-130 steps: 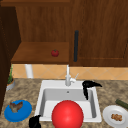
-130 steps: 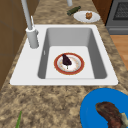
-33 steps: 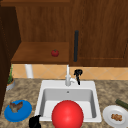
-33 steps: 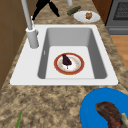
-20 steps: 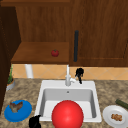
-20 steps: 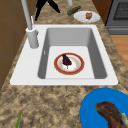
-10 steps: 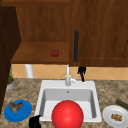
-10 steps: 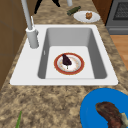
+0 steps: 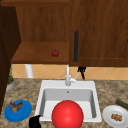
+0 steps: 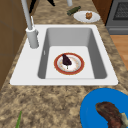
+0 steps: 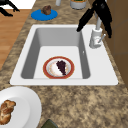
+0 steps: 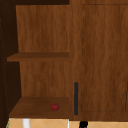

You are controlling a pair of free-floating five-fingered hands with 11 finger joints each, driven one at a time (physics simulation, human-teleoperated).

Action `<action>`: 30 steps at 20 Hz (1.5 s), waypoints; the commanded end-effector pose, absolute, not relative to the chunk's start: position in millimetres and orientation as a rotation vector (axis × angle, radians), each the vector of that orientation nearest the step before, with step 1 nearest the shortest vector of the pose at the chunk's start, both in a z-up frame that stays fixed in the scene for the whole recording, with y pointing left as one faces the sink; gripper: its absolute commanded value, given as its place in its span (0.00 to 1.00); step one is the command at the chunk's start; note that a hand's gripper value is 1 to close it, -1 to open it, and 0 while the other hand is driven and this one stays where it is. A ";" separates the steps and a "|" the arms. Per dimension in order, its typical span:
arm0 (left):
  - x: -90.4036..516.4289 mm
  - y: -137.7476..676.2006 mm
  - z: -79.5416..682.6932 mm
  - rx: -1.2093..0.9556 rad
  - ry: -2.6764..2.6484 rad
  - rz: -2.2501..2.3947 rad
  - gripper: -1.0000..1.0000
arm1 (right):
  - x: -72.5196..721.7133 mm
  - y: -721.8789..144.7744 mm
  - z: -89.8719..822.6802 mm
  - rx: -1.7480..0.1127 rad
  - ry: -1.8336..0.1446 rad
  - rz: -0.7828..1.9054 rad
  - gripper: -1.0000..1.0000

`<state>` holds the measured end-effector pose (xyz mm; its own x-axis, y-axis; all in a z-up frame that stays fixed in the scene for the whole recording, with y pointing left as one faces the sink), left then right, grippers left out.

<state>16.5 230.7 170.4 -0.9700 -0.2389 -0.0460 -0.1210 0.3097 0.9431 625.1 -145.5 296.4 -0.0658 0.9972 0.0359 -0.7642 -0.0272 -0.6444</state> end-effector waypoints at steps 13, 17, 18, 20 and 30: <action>16.5 230.7 170.4 0.339 -2.458 -1.756 0.50 | 706.2 -139.8 210.7 -0.370 -0.699 1.662 0.00; 16.5 230.7 170.4 0.339 -2.458 -1.756 0.50 | 726.8 -137.7 188.8 -0.316 -0.730 1.659 0.00; 16.5 230.7 170.4 0.339 -2.458 -1.756 0.50 | 730.6 -137.7 185.7 -0.289 -0.728 1.662 0.00; 16.5 230.7 170.4 0.339 -2.458 -1.756 0.50 | 736.6 -136.3 178.1 -0.231 -0.717 1.666 0.00; 16.5 230.7 170.4 0.339 -2.458 -1.756 0.50 | 728.2 -127.2 171.3 -0.122 -0.766 1.646 1.00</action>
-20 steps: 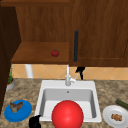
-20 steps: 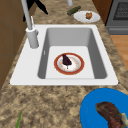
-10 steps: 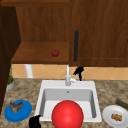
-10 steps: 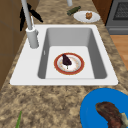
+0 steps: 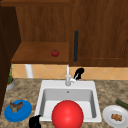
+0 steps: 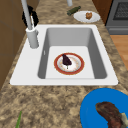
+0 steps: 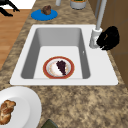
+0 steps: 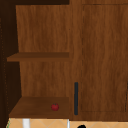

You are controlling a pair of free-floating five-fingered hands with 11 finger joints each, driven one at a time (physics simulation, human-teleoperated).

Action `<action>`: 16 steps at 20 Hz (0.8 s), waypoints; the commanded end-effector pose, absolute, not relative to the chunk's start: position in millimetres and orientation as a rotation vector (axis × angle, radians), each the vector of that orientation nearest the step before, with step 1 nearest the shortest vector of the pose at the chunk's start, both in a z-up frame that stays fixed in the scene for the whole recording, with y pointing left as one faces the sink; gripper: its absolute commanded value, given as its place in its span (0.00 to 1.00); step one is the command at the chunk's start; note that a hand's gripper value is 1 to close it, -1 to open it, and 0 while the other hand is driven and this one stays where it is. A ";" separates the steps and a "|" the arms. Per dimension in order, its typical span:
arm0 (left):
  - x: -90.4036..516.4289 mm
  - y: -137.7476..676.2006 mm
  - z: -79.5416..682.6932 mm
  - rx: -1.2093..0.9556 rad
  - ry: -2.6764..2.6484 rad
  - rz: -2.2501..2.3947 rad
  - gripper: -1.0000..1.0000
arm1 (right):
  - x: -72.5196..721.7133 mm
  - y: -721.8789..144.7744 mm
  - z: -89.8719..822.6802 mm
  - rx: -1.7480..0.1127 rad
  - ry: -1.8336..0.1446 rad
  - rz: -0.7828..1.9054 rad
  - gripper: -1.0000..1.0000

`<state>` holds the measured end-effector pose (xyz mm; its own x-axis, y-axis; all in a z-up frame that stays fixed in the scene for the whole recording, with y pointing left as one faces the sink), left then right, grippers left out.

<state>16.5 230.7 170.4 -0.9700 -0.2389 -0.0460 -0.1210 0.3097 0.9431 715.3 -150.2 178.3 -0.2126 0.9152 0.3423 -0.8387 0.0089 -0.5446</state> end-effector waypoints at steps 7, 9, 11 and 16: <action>16.5 230.7 170.4 0.339 -2.458 -1.756 0.50 | 731.5 -123.7 183.0 -0.178 -0.835 1.601 1.00; 16.5 230.7 170.4 0.339 -2.458 -1.756 0.50 | 729.6 -123.6 184.3 -0.188 -0.833 1.608 1.00; 16.5 230.7 170.4 0.339 -2.458 -1.756 0.50 | 729.3 -122.3 184.1 -0.200 -0.835 1.608 1.00; 16.5 230.7 170.4 0.339 -2.458 -1.756 0.50 | 727.9 -119.0 181.1 -0.225 -0.834 1.612 1.00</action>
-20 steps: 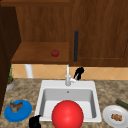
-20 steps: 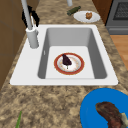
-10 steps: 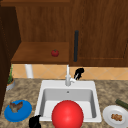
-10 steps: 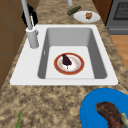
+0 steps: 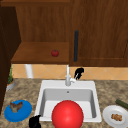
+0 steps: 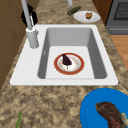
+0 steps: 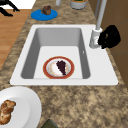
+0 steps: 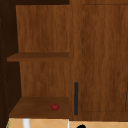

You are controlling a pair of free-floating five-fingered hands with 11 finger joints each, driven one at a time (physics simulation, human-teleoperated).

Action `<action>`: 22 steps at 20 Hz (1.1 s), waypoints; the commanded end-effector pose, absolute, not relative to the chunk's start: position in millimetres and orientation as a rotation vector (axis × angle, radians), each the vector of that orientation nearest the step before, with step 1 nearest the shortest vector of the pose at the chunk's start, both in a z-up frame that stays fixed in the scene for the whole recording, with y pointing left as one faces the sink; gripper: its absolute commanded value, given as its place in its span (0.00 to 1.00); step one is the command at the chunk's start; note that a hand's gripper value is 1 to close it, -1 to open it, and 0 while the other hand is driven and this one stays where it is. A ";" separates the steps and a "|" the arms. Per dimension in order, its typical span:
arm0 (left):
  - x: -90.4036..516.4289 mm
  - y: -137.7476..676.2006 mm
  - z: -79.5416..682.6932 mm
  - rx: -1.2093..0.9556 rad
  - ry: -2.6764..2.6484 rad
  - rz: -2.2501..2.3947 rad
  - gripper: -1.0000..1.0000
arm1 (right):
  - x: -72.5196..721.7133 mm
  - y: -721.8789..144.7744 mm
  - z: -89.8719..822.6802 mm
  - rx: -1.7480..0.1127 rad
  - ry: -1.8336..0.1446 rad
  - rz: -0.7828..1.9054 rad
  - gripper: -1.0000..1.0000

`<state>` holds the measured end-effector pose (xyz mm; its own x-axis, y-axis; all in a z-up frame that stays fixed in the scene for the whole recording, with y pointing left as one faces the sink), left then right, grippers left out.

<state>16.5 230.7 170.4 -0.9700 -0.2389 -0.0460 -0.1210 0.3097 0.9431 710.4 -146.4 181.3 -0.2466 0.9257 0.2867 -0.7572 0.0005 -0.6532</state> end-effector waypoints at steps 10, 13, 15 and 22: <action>16.5 230.7 170.4 0.339 -2.458 -1.756 0.50 | 729.2 -114.5 183.1 -0.261 -0.827 1.623 1.00; 16.5 230.7 170.4 0.339 -2.458 -1.756 0.50 | 729.1 -111.9 179.6 -0.284 -0.835 1.627 1.00; 16.5 230.7 170.4 0.339 -2.458 -1.756 0.50 | 729.3 -111.2 178.7 -0.293 -0.835 1.630 1.00; 16.5 230.7 170.4 0.339 -2.458 -1.756 0.50 | 730.6 -109.5 180.5 -0.305 -0.821 1.638 1.00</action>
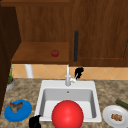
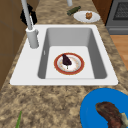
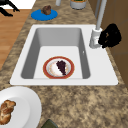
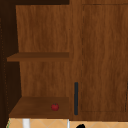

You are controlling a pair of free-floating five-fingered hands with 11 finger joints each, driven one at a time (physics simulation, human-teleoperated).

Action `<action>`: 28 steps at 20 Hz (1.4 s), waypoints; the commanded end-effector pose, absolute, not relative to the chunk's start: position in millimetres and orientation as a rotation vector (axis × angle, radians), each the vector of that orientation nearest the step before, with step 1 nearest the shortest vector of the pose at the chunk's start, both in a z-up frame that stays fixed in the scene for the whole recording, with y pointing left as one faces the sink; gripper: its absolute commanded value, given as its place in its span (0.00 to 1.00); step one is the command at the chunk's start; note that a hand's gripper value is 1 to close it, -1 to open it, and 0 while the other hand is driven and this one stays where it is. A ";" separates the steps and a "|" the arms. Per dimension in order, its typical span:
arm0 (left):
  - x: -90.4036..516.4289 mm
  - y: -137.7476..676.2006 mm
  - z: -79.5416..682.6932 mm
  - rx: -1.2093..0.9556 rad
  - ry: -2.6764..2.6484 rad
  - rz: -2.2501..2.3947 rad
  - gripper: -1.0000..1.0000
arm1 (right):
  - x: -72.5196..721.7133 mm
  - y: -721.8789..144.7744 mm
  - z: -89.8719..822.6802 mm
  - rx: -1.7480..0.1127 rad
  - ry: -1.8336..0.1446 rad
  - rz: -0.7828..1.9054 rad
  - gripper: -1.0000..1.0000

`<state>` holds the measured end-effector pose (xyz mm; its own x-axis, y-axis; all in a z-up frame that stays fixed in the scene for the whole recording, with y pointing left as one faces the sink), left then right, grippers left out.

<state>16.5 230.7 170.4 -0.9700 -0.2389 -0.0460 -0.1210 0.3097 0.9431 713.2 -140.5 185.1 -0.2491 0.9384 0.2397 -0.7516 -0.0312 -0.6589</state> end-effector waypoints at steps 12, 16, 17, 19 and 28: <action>16.5 230.7 170.4 0.339 -2.458 -1.756 0.50 | 733.4 -107.4 181.4 -0.325 -0.756 1.668 1.00; 16.5 230.7 170.4 0.339 -2.458 -1.756 0.50 | 732.7 -104.1 181.7 -0.320 -0.737 1.673 1.00; 16.5 230.7 170.4 0.339 -2.458 -1.756 0.50 | 733.0 -103.3 182.0 -0.323 -0.721 1.678 1.00; 16.5 230.7 170.4 0.339 -2.458 -1.756 0.50 | 733.9 -101.7 182.5 -0.323 -0.690 1.687 1.00; 16.5 230.7 170.4 0.339 -2.458 -1.756 0.50 | 741.1 -89.1 174.8 -0.312 -0.456 1.740 1.00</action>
